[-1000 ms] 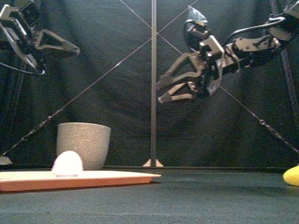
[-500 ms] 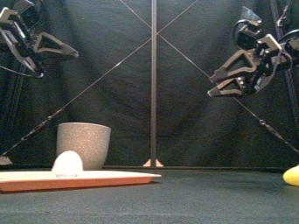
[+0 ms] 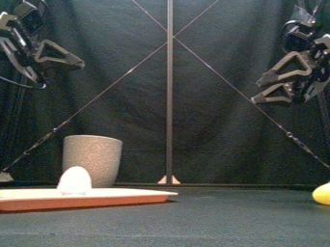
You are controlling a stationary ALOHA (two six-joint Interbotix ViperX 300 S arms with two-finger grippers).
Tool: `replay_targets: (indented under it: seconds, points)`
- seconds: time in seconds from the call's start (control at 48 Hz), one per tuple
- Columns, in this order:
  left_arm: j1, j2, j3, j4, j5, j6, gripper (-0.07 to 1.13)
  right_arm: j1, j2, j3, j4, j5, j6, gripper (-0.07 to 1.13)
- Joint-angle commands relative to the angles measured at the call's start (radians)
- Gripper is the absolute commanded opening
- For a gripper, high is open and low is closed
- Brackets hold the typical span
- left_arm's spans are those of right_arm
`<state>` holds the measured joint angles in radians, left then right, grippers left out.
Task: Pick the pink ball then place it on the pink plate
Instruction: Drop pink ball on the pink plate and return to neutral
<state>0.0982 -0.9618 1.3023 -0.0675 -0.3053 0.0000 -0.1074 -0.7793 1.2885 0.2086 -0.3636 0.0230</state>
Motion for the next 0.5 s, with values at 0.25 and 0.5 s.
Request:
replay_targets:
  seconds: [0.25,0.5]
  points:
    - [0.002,0.002,0.017,-0.009,-0.008,-0.005,0.09,-0.014,0.002,-0.014,0.011,0.021,0.0,0.93]
    - [-0.002,0.002,0.018,-0.038,-0.008,-0.003,0.09,-0.035,0.003,-0.011,0.006,0.031,-0.002,0.93]
